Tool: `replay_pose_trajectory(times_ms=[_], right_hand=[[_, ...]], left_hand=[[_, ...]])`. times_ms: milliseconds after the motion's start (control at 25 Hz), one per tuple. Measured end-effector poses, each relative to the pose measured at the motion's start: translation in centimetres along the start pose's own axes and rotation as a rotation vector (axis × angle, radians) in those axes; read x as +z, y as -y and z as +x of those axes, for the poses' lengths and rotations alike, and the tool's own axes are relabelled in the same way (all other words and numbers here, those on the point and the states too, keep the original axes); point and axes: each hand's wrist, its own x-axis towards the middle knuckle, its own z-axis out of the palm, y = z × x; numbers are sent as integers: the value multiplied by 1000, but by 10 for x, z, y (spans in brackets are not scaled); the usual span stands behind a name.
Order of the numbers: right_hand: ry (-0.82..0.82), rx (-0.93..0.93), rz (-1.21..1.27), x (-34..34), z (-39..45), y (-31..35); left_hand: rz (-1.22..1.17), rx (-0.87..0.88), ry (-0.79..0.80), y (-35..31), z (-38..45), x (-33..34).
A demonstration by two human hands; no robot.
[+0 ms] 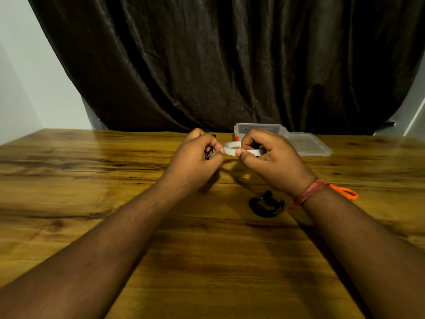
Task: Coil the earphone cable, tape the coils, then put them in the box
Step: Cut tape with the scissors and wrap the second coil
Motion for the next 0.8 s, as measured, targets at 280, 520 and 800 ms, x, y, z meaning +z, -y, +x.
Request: replay_pose_trajectory(times_ms=[280,520,800], right_hand=[[-46,68,121,-4,-1,1],[-49,68,145,-6,0,1],[-38,52,110,-5,-1,0]], left_hand=[[-54,-61,-13,8,4,-2],[-157,-50,52,8,0,6],[-228,-60,-17,5,-1,6]])
